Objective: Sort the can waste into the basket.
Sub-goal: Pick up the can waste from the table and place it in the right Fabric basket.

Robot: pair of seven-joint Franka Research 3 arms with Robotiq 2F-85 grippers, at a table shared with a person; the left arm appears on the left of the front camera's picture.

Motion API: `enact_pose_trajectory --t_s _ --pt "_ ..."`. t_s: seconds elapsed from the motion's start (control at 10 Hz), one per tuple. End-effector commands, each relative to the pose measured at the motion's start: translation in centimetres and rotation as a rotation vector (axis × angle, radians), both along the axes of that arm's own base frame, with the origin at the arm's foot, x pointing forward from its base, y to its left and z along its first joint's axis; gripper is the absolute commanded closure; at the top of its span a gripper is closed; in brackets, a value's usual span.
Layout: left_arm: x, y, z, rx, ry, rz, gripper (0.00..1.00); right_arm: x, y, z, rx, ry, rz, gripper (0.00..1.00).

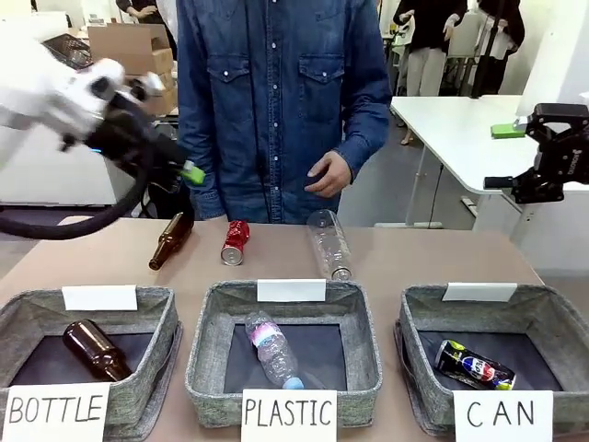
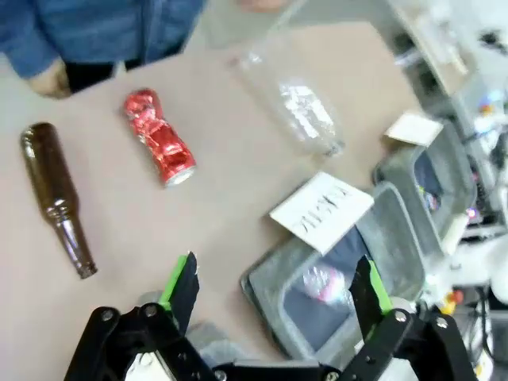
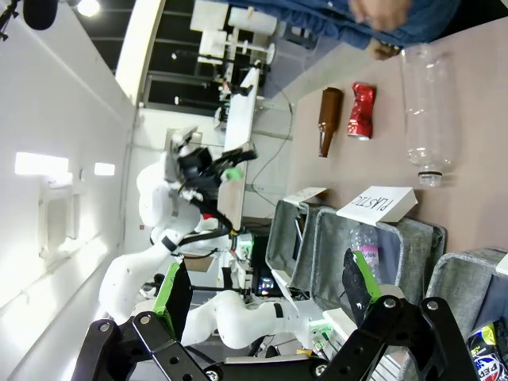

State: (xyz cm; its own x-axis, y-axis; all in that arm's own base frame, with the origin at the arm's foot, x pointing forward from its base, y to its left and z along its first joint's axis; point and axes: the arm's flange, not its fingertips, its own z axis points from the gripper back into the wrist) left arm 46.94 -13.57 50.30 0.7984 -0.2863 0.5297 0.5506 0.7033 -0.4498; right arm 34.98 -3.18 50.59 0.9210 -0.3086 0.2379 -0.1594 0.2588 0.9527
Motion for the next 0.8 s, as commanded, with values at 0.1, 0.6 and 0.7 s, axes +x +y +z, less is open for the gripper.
enact_pose_trajectory --t_s 0.1,0.6,0.7 --pt "7.3 -4.0 -1.7 0.099 0.166 0.102 0.0 0.0 -0.2 0.2 -0.007 0.0 0.011 0.0" --pt "-0.4 10.8 2.9 -0.152 0.207 -0.015 0.0 0.0 -0.2 0.2 -0.007 0.0 0.011 0.0" --pt "-1.4 12.1 2.5 -0.194 0.2 -0.03 0.0 0.0 -0.2 0.2 -0.007 0.0 0.011 0.0"
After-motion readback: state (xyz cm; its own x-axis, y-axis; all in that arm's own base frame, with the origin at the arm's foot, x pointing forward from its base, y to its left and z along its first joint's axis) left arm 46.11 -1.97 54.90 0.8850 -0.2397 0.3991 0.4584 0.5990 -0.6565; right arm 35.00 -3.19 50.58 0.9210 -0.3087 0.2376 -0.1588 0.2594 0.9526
